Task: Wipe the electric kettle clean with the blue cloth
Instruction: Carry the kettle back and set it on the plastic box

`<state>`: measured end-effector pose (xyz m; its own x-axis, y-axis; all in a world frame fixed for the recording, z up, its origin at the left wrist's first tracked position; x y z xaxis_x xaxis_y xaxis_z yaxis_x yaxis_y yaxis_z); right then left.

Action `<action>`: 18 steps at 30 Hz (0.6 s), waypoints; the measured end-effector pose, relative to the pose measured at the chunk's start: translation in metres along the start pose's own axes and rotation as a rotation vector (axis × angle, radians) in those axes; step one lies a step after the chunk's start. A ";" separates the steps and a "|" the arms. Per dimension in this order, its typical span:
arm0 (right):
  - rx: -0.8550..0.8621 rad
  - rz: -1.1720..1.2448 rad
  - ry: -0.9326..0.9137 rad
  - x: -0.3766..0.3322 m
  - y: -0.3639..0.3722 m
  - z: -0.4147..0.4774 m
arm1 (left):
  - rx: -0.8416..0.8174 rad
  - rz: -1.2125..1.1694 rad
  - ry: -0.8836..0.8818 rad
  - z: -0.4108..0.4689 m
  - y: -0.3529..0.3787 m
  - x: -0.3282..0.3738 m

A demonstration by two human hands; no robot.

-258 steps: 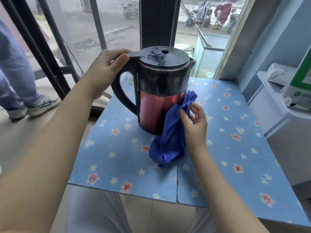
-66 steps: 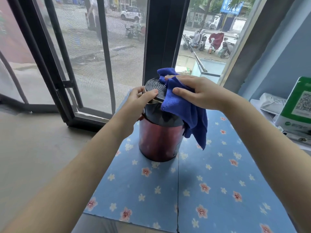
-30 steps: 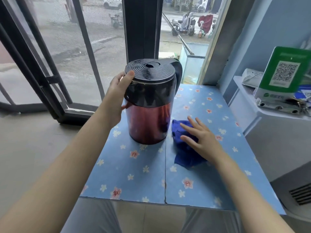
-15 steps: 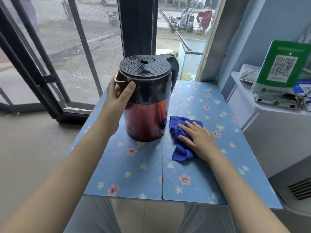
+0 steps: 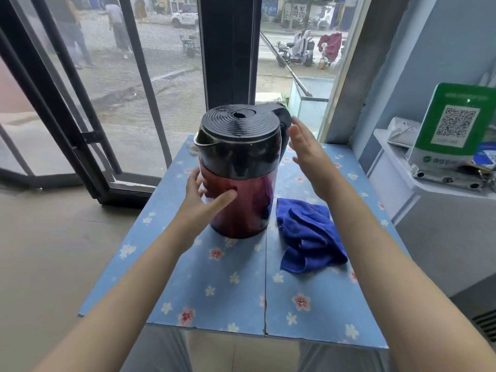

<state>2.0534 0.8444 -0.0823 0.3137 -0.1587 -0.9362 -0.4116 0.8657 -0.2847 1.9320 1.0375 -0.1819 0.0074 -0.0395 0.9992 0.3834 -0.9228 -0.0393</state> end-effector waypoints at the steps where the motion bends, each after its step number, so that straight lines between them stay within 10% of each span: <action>1: -0.009 0.008 -0.008 0.000 0.003 0.007 | 0.007 0.010 -0.017 0.000 0.000 -0.005; 8: 0.235 -0.003 -0.081 0.008 -0.005 0.052 | 0.038 0.007 -0.029 0.021 -0.011 -0.023; 18: 0.009 0.136 0.112 0.029 -0.004 0.119 | -0.058 0.075 -0.134 0.045 -0.006 -0.028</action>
<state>2.1663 0.8926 -0.0836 0.1585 -0.0914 -0.9831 -0.4358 0.8870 -0.1527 1.9713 1.0615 -0.2092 0.1591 -0.0614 0.9853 0.3235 -0.9397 -0.1108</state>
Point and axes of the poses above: each hand's wrist, its own z-axis towards the middle knuckle, its own y-axis out of the palm, x = y × z, the point moved 8 cm from there along z, towards the middle knuckle, and after that the axes turned 1 degree about -y, right-handed, at the moved point
